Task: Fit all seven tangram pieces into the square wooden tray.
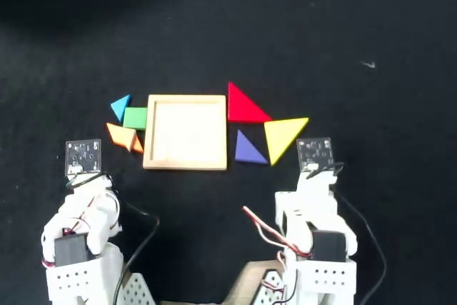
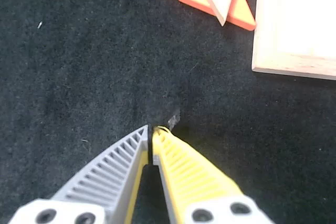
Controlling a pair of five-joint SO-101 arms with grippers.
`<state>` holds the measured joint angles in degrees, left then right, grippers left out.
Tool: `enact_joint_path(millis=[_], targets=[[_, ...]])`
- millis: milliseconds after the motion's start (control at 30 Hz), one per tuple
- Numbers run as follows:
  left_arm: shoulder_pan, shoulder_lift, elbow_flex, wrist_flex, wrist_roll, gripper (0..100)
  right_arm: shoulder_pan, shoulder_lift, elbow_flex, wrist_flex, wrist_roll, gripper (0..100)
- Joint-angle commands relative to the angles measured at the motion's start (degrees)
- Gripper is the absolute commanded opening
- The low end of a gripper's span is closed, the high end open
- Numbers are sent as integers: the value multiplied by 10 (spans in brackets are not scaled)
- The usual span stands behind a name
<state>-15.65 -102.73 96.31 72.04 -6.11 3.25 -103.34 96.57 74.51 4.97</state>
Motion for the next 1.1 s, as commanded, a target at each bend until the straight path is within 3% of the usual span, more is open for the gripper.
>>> enact_joint_path(millis=[0,533,633,767,867,967,1067], targets=[[0,-3,12,1,0,30,-6,-51,0,3,-6,11],[8,-3,12,1,-3,30,-7,-51,0,-12,-3,11],[36,-3,12,1,-1,30,16,-51,0,-118,-2,11],[51,-3,12,1,-1,30,75,-51,0,-353,-2,11],[80,-4,12,-7,-4,30,74,-50,0,-491,33,12],[88,-4,7,-88,-1,30,66,-51,0,-522,112,12],[60,-4,11,-151,0,30,73,-51,0,-484,114,12]])
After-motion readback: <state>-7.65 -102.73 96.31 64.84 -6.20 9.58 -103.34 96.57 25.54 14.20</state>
